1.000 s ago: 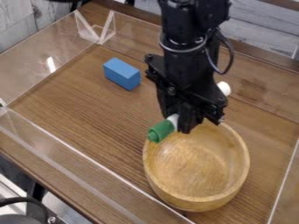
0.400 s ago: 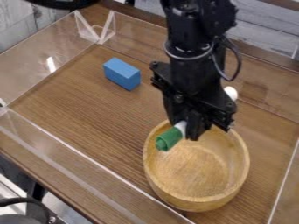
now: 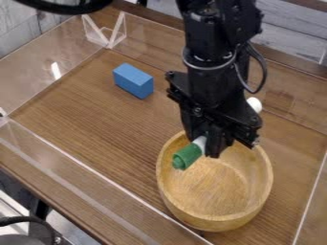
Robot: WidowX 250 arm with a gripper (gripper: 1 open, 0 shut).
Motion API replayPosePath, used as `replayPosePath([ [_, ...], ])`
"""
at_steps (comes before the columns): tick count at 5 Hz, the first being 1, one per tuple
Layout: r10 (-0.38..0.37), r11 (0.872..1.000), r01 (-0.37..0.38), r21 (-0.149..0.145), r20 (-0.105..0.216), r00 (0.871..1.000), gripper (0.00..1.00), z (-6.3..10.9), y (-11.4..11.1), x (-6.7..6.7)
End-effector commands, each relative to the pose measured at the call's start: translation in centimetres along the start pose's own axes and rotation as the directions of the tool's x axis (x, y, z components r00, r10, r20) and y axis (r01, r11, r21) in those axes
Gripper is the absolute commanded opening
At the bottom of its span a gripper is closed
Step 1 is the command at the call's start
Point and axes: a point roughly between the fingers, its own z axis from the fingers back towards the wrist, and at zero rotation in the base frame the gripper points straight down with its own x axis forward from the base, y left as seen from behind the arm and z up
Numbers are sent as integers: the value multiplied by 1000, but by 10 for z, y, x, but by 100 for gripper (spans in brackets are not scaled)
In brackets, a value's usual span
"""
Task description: Put the green marker in the brown bowl
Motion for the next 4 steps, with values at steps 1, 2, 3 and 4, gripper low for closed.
replayPosePath([
  [1, -5, 1000, 6, -8, 63, 998, 0, 13, -4, 6],
  [2, -3, 1000, 3, -9, 66, 998, 0, 14, -4, 5],
  [3, 0, 1000, 1, -10, 70, 998, 0, 16, -5, 4],
  [4, 3, 1000, -2, -10, 70, 998, 0, 17, -7, 3],
])
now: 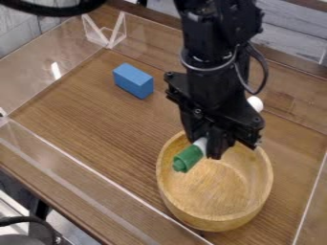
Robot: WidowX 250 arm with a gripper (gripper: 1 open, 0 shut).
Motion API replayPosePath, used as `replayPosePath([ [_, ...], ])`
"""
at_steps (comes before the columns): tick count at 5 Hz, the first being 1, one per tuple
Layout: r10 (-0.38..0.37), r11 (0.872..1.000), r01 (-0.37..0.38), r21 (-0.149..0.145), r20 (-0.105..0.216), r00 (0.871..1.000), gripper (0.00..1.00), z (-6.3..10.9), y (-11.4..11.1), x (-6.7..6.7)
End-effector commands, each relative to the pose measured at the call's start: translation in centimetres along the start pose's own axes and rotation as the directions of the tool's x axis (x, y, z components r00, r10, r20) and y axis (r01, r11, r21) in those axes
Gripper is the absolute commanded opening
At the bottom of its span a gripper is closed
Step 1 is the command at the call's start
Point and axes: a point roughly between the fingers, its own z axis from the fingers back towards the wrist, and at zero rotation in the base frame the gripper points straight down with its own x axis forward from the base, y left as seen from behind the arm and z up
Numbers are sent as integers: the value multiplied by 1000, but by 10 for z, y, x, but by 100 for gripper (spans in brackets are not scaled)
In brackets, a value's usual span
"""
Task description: Put the green marker in the brown bowl
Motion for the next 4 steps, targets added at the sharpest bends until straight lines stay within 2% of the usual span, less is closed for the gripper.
replayPosePath([
  [1, -8, 1000, 8, -2, 51, 999, 0, 13, -3, 6],
  [4, 16, 1000, -15, -8, 47, 999, 0, 15, -6, 5],
])
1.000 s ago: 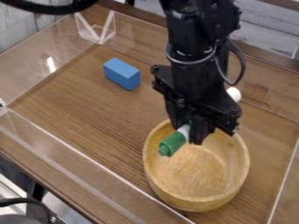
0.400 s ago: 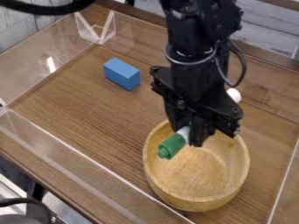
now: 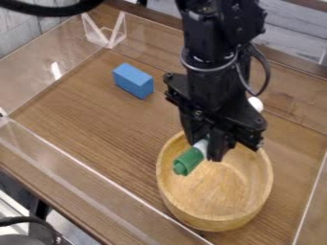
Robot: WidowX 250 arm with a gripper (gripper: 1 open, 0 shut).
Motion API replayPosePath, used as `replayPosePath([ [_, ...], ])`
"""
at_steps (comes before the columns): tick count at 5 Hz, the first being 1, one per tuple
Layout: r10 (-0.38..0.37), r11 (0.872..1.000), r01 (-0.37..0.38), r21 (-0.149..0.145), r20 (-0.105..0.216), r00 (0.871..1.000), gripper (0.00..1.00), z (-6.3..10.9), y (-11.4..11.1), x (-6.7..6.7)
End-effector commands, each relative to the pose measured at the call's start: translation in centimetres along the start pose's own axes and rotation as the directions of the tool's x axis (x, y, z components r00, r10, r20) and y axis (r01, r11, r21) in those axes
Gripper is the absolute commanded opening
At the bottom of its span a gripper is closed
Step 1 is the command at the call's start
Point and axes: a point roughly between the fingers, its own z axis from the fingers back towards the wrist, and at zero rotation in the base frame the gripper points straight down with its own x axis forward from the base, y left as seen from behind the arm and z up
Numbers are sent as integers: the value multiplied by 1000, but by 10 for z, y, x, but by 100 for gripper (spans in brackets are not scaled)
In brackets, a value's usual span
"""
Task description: Put the green marker in the brown bowl
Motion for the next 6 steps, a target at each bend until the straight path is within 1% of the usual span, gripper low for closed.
replayPosePath([
  [1, 2, 1000, -1, -17, 47, 999, 0, 11, -6, 7],
  [5, 42, 998, -41, -45, 24, 999, 0, 2, -12, 3],
  [6, 46, 998, -45, -51, 18, 999, 100, 0, -12, 2],
])
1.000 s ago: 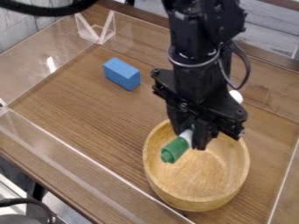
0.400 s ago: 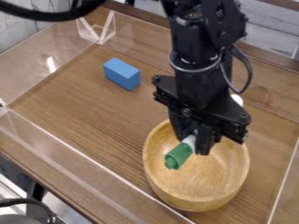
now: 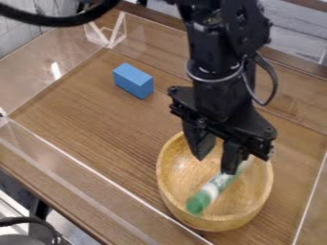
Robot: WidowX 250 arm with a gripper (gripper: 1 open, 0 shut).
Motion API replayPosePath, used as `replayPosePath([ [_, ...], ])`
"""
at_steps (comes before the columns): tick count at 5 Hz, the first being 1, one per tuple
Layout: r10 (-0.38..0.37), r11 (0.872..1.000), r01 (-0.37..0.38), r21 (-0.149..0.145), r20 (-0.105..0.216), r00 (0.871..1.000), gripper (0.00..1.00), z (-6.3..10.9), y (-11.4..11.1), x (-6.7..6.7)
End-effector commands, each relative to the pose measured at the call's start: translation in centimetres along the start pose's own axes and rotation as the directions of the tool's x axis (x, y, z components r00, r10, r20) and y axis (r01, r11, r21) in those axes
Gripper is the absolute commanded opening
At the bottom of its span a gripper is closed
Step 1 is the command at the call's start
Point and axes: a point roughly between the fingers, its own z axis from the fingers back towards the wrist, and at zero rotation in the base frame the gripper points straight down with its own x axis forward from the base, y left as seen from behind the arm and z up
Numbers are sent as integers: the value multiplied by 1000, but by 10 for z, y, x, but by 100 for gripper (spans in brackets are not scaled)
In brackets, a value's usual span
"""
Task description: Put the green marker in the brown bowl
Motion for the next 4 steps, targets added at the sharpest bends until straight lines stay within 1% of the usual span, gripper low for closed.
replayPosePath([
  [1, -7, 1000, 8, -10, 22, 1000, 100, 7, 0, 5],
  [4, -7, 1000, 7, -10, 2, 1000, 100, 0, 8, 4],
])
